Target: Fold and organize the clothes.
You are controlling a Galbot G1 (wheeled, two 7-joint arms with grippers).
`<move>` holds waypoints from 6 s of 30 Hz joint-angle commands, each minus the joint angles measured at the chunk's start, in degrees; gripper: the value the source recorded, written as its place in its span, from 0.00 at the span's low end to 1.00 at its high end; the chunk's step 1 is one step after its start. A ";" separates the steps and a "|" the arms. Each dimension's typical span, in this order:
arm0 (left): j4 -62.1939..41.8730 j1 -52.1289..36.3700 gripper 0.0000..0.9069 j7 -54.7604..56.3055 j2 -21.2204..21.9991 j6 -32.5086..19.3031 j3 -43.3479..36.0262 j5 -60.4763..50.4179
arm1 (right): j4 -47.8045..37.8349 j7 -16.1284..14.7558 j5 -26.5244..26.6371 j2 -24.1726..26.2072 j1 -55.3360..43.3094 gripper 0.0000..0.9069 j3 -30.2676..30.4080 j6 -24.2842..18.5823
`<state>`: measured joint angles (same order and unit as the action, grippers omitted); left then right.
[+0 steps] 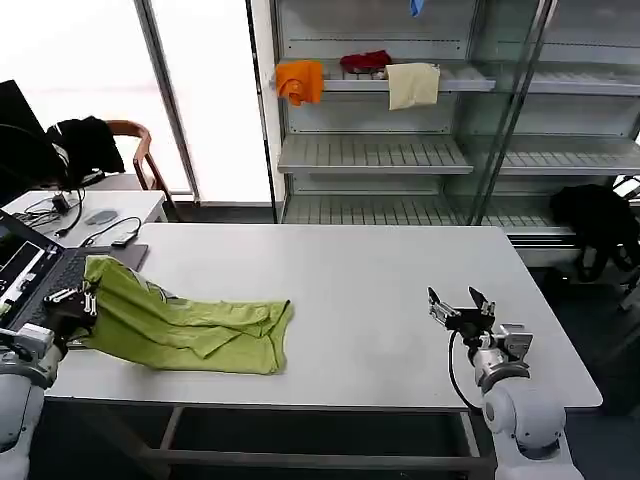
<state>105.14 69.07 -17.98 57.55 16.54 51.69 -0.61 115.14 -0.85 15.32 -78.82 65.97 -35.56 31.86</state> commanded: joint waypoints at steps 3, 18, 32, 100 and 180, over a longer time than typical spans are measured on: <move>12.75 1.27 0.00 -2.18 9.96 2.80 -10.19 -9.43 | 0.52 -0.17 -0.25 -0.20 1.75 1.00 -0.63 -0.35; 10.44 -0.10 0.00 2.79 19.78 7.79 -28.88 -19.02 | 1.42 -0.73 -0.40 0.22 3.81 1.00 -1.41 -1.16; 3.98 -1.78 0.00 5.53 22.16 10.43 -30.42 -17.04 | 1.10 -0.72 -0.74 -0.09 3.68 1.00 -1.03 -1.39; -5.29 -1.76 1.00 7.19 15.67 12.13 -13.39 16.51 | -0.72 -2.05 -6.15 -1.91 3.03 1.00 3.57 -2.75; 4.03 -2.21 0.07 4.31 28.25 12.93 -38.67 -31.05 | -9.04 -3.04 1.11 5.18 10.59 1.00 -3.26 -15.05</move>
<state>112.06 67.84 -18.96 66.29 26.60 35.05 -16.57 107.22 -3.96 14.73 -76.02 73.79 -36.77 19.35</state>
